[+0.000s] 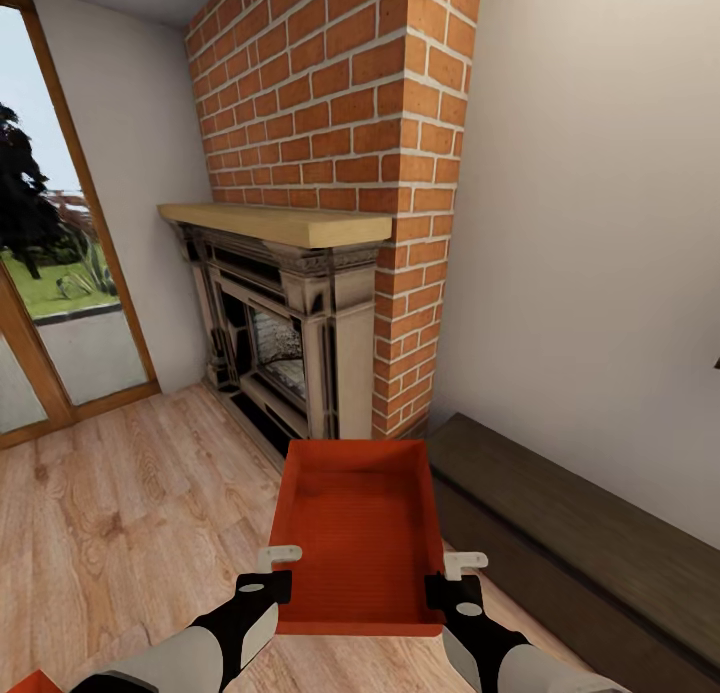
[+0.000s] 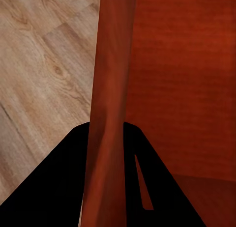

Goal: Move the two storage containers from the living room to the garage. In the garage, place one container on the floor and stack the other container on top of it (either order is fine).

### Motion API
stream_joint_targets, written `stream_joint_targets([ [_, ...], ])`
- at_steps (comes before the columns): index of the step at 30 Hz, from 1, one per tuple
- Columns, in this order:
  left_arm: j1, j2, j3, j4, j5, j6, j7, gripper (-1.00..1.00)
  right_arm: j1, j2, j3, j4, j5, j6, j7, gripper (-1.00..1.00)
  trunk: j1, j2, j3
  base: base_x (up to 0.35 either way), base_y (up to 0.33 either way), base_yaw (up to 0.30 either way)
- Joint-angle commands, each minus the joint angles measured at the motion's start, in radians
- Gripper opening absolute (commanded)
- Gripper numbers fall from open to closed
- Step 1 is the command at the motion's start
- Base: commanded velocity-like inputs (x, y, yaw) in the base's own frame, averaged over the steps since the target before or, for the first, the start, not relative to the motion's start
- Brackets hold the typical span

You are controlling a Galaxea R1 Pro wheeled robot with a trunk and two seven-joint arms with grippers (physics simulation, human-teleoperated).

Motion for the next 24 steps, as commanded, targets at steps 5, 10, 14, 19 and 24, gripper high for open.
stream_joint_targets([
  [5,-0.001,0.000,0.011,-0.004,-0.004,0.001,0.008,-1.00,-0.001,0.000,-0.016,0.003,-0.012,-0.003,-0.001,-1.00,0.000,-0.001,-0.001,0.000,0.000,0.000],
  [10,-0.001,0.000,0.011,-0.004,-0.004,0.001,0.008,-1.00,-0.001,0.000,-0.016,0.003,-0.012,-0.002,-0.001,-1.00,0.000,-0.001,-0.001,0.000,0.000,0.000],
  [14,-0.001,0.000,0.011,-0.004,-0.004,0.001,0.008,-1.00,-0.001,0.001,-0.016,0.003,-0.012,-0.003,-0.002,-1.00,0.000,-0.001,0.003,0.000,0.000,0.000],
  [19,-0.001,0.000,0.011,-0.004,-0.004,0.001,0.009,-1.00,-0.001,0.000,-0.016,0.003,-0.012,-0.003,-0.002,-1.00,0.000,-0.001,0.011,0.000,0.000,0.000],
  [24,-0.001,0.000,0.011,-0.004,-0.004,0.001,0.009,-1.00,-0.001,0.000,-0.016,0.003,-0.013,-0.003,-0.002,-1.00,0.000,-0.001,0.019,0.000,0.000,0.000],
])
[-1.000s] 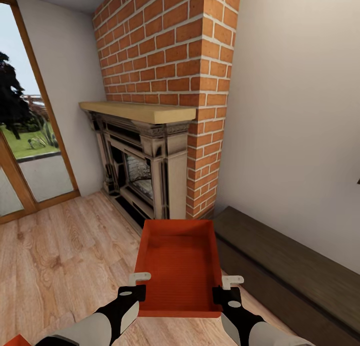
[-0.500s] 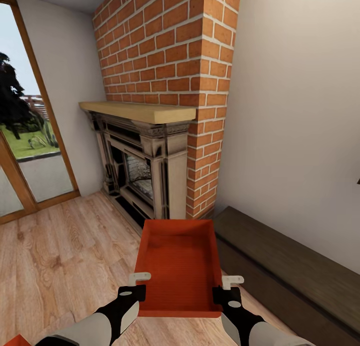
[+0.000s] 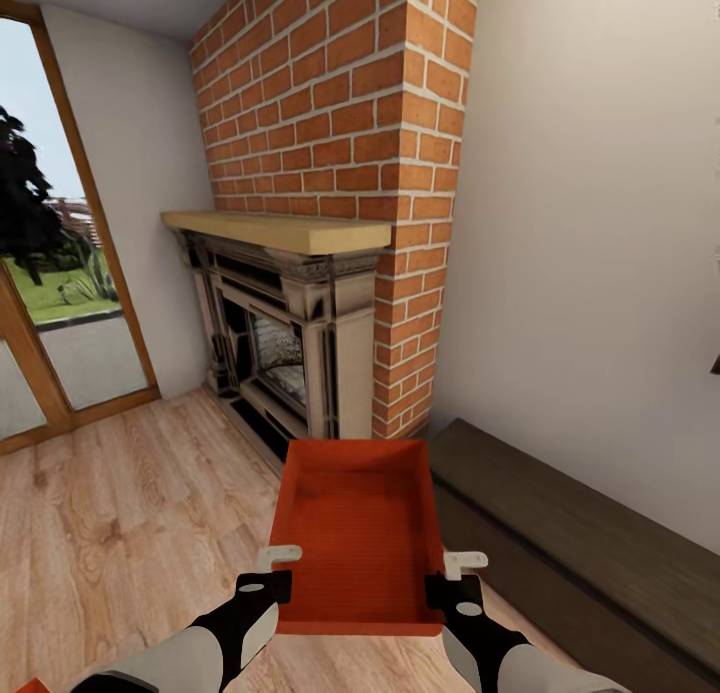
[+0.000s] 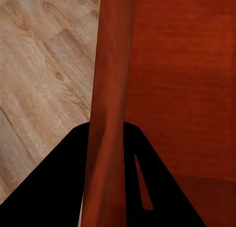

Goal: Move the two storage containers from the living room to the garage. In the garage, place one container on the floor and stack the other container on top of it (either order is fine).

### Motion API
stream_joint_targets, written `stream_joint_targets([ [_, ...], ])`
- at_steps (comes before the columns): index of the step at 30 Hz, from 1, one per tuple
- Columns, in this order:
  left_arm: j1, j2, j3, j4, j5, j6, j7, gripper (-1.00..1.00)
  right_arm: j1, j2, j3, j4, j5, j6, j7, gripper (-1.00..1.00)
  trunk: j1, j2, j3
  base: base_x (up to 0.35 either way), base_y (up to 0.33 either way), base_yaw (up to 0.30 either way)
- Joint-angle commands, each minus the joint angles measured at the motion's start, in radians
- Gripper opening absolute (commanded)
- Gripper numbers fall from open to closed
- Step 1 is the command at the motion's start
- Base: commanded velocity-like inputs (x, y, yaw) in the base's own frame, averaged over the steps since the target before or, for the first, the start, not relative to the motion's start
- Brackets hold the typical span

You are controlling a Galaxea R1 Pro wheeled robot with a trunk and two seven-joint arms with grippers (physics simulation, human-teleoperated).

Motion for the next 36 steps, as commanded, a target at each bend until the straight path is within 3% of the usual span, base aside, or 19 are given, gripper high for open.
stream_joint_targets([
  [1,-0.001,0.000,0.012,-0.003,-0.005,0.000,0.008,-1.00,-0.001,0.000,-0.017,0.003,-0.013,-0.003,-0.001,-1.00,0.000,-0.001,0.001,0.000,0.000,0.000],
  [36,-0.001,0.000,0.012,-0.003,-0.005,0.000,0.007,-1.00,-0.001,0.000,-0.019,0.003,-0.013,-0.003,-0.002,-1.00,0.000,-0.001,0.057,0.000,0.000,0.000],
])
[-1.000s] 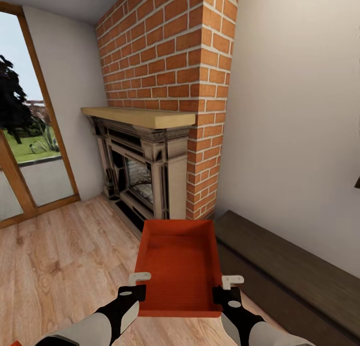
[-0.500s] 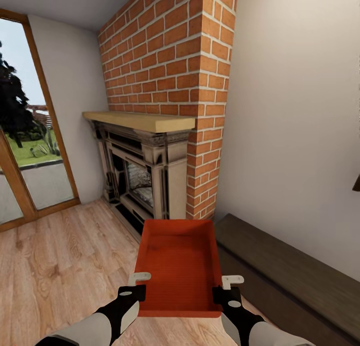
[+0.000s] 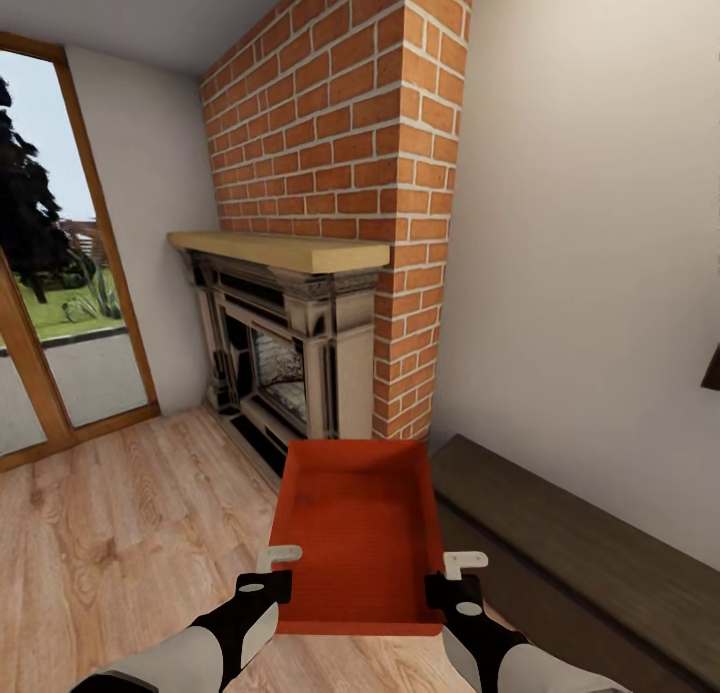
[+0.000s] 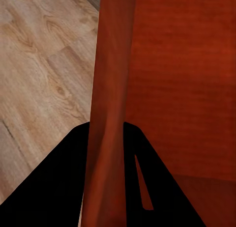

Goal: Move the two storage containers from the living room to the garage. In the garage, place one container on the floor and stack the other container on top of it (either order is fine).

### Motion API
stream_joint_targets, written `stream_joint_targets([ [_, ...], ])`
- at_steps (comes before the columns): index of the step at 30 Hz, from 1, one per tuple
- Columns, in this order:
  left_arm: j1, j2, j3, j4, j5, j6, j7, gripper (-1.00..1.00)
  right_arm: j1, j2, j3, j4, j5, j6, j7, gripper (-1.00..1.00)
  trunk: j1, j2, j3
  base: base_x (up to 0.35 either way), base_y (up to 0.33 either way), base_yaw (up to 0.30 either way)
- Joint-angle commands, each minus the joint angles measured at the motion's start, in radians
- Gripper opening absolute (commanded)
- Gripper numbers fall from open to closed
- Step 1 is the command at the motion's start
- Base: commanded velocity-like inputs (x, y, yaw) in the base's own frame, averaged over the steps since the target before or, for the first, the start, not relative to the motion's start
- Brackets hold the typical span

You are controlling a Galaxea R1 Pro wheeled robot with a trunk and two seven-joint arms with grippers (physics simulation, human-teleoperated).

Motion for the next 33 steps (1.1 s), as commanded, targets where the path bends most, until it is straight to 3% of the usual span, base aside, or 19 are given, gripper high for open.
stream_joint_targets([
  [1,-0.001,0.000,0.011,-0.003,-0.005,0.001,0.008,-1.00,-0.001,0.000,-0.019,0.003,-0.014,-0.003,-0.002,-1.00,0.000,-0.001,0.000,0.000,0.000,0.000],
  [29,-0.001,-0.003,0.011,-0.003,-0.005,-0.001,0.010,-1.00,-0.001,-0.001,-0.019,0.003,-0.014,-0.003,0.000,-1.00,0.000,-0.001,0.038,0.000,0.000,0.000],
  [33,-0.001,-0.004,0.011,-0.003,-0.005,-0.001,0.009,-1.00,-0.001,-0.001,-0.019,0.003,-0.014,-0.003,0.000,-1.00,-0.015,0.027,0.051,0.000,0.000,0.000],
])
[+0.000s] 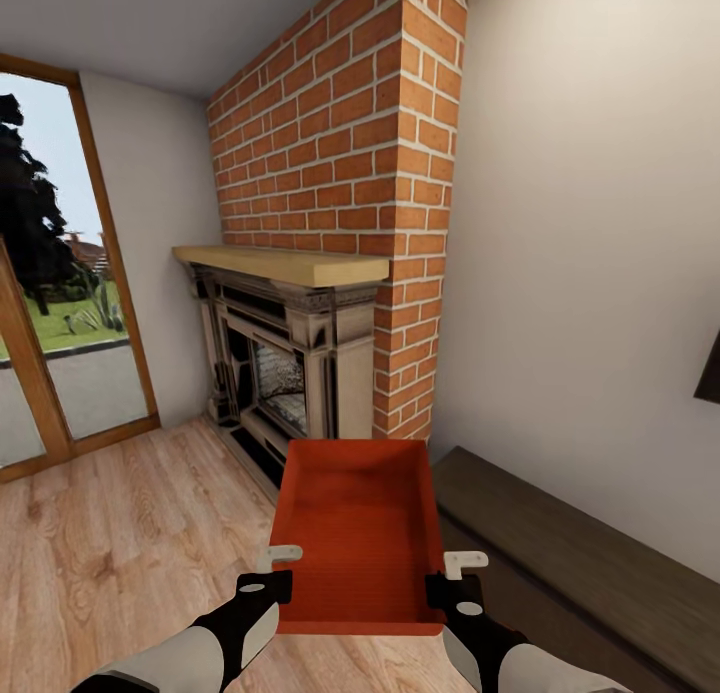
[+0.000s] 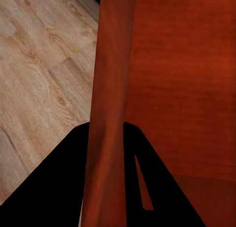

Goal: Move the two storage containers from the living room to the garage. In the garage, place one container on the floor and stack the other container on top of it (either order is fine).

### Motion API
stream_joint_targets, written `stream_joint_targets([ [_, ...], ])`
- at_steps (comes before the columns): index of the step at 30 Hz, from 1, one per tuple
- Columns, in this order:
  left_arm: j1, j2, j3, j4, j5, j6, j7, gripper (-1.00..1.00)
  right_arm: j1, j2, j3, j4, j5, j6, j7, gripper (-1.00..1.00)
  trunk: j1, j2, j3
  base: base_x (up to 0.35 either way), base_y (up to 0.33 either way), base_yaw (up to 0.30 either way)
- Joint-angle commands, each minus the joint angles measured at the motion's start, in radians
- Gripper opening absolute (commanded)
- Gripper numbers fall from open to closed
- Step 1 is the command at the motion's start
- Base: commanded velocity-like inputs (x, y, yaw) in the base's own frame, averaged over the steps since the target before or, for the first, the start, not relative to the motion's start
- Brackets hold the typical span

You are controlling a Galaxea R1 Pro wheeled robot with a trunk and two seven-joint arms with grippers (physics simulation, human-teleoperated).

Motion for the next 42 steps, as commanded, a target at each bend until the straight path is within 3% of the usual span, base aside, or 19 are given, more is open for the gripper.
stream_joint_targets([
  [1,-0.001,-0.002,0.008,-0.003,-0.002,0.001,0.007,-1.00,-0.001,0.000,-0.019,0.004,-0.014,-0.003,-0.001,-1.00,-0.004,0.006,0.002,0.000,0.000,0.000],
  [13,-0.001,-0.003,0.008,-0.004,-0.003,0.001,0.007,-1.00,-0.001,0.000,-0.018,0.004,-0.014,-0.003,-0.001,-1.00,-0.050,0.090,0.040,0.000,0.000,0.000],
  [42,-0.001,-0.002,0.008,-0.005,-0.003,0.001,0.008,-1.00,-0.001,0.001,-0.017,0.003,-0.013,0.000,0.001,-1.00,-0.050,0.090,0.049,0.000,0.000,0.011],
])
